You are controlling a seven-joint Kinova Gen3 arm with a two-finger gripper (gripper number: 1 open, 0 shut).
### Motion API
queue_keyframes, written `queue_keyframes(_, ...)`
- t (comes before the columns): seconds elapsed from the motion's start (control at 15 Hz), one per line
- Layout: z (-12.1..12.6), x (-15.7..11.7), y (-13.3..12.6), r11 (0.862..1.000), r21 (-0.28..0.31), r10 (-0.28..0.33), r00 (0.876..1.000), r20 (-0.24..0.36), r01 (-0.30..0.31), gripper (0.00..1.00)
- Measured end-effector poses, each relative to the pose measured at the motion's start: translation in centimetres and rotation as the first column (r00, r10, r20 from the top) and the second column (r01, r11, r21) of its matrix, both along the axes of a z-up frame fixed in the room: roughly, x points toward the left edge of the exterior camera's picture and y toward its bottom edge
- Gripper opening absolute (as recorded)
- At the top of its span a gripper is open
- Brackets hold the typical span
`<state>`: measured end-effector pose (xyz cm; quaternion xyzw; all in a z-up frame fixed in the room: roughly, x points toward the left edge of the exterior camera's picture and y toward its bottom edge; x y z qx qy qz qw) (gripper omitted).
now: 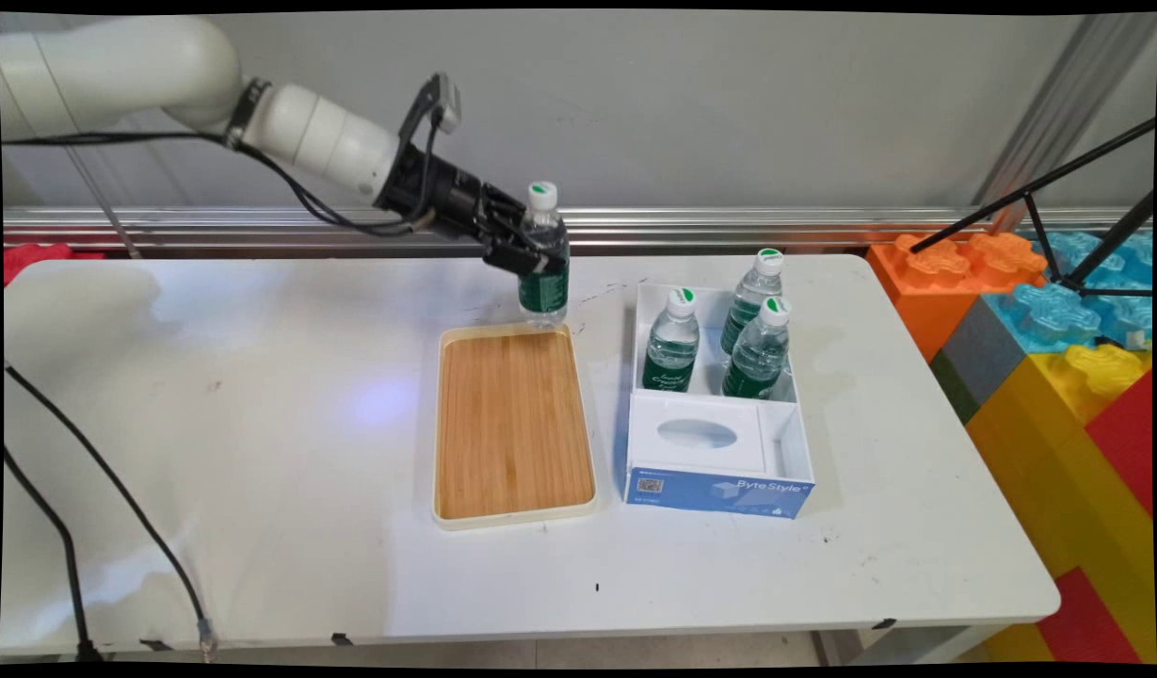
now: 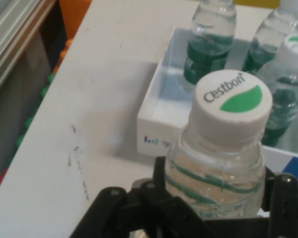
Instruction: Place the picked object on the tray
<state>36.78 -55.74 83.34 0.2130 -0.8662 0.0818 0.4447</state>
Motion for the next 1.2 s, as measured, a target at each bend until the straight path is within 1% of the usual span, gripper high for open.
queue_keyframes(0.13, -1.5, 0.0, 0.0, 1.0, -0.001, 0.007, 1.0, 0.011, -0.007, 0.0)
queue_keyframes(0.53, -5.0, -0.1, -0.2, 1.0, 0.01, 0.023, 0.999, 0.025, -0.023, 0.0)
queue_keyframes(0.93, -6.7, 0.1, -0.1, 1.0, 0.013, 0.023, 0.999, 0.031, -0.023, 0.0)
queue_keyframes(1.0, -6.9, 0.1, 0.0, 1.0, 0.011, 0.021, 0.999, 0.032, -0.021, 1.0)
queue_keyframes(1.2, -7.1, 0.3, 0.2, 1.0, 0.008, 0.011, 0.999, 0.035, -0.012, 1.0)
